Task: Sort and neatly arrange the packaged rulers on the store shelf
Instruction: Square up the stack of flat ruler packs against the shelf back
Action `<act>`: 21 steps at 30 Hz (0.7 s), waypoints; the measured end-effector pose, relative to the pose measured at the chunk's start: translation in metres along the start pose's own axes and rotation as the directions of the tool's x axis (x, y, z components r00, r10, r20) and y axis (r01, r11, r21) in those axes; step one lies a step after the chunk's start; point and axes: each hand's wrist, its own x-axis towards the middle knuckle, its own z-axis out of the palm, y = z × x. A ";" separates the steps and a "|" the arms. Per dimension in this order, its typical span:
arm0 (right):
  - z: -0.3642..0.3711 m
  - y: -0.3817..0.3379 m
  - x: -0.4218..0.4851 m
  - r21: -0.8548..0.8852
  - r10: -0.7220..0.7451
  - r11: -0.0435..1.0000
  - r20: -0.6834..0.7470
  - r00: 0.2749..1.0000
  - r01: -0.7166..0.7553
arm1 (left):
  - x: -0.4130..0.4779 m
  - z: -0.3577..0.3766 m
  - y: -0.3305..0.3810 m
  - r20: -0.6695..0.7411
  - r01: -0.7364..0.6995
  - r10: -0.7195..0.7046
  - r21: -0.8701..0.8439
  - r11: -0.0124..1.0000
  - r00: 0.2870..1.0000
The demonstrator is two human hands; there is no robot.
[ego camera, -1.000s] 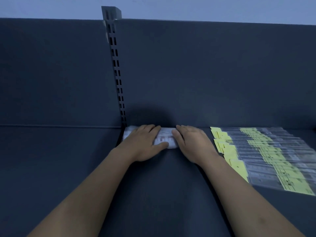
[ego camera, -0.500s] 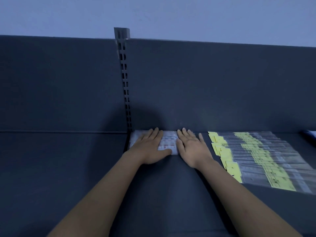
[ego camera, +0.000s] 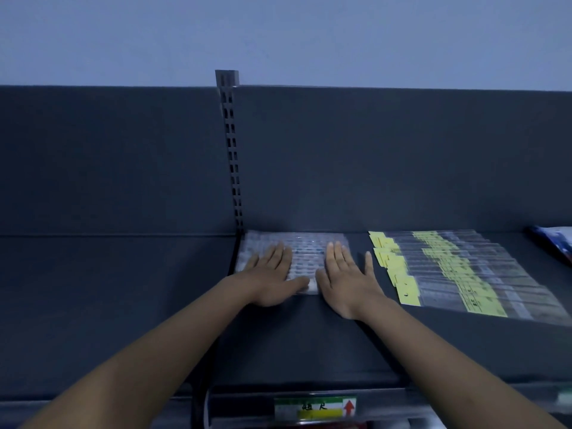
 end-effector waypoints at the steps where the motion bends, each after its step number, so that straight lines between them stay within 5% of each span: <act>1: 0.002 0.000 -0.004 -0.001 -0.005 1.000 -0.015 1.000 0.005 | -0.003 0.003 0.001 -0.006 0.006 -0.006 0.001 1.000 1.000; 15: -0.019 0.013 0.025 0.211 -0.067 0.975 -0.038 0.997 0.073 | 0.019 -0.025 -0.017 -0.202 0.043 -0.022 0.103 0.994 0.979; 21: -0.007 0.009 0.048 0.101 -0.075 0.992 0.019 0.997 0.073 | 0.028 -0.007 -0.020 -0.179 0.050 -0.044 0.030 0.998 0.983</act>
